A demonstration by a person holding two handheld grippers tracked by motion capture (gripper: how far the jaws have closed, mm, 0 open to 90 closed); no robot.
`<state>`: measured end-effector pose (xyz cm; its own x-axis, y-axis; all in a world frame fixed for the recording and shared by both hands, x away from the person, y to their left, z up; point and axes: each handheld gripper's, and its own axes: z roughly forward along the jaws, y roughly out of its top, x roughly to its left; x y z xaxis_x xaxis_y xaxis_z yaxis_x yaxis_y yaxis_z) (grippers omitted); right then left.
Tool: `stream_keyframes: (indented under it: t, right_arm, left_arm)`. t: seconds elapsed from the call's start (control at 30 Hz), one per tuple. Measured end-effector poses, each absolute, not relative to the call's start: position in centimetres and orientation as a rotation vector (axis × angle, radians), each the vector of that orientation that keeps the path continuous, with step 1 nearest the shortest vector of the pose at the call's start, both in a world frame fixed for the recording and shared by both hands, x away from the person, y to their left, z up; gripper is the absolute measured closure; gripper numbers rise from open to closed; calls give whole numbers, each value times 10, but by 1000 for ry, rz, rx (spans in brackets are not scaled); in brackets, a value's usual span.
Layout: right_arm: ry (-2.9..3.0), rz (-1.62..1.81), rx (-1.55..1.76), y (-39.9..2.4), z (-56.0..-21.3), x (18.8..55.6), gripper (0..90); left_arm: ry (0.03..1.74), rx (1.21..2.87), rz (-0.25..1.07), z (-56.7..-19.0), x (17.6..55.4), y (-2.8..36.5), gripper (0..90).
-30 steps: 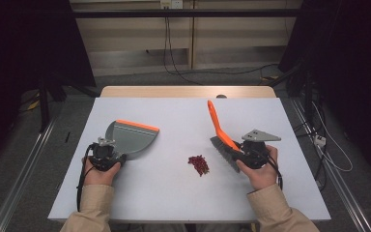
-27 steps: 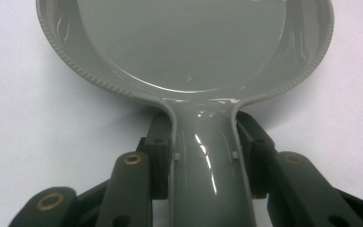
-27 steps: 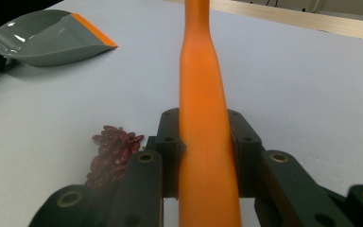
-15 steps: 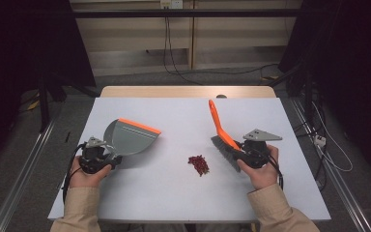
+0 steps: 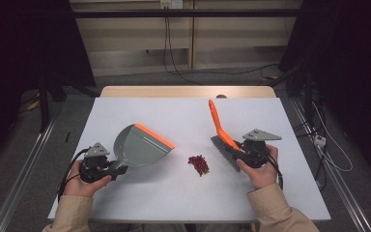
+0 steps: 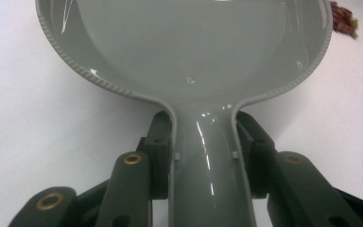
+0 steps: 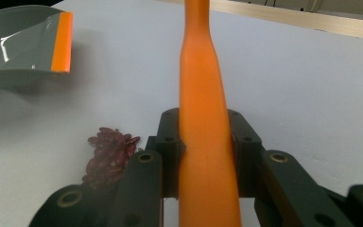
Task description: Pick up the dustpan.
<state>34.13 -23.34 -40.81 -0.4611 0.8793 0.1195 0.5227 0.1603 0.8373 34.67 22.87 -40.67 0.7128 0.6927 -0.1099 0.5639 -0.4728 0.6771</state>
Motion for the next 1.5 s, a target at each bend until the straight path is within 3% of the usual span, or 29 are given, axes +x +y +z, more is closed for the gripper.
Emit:
stream_keyframes:
  t: [0.47,1.5]
  right_arm:
    - [2044,1224,1332,-231,-408,343,713]
    - [2056,1196,1328,-220,-414,346,712]
  left_arm:
    - [773,2306,133,-407,330,212,632]
    - [578,2413,-1,-421,320,167,631]
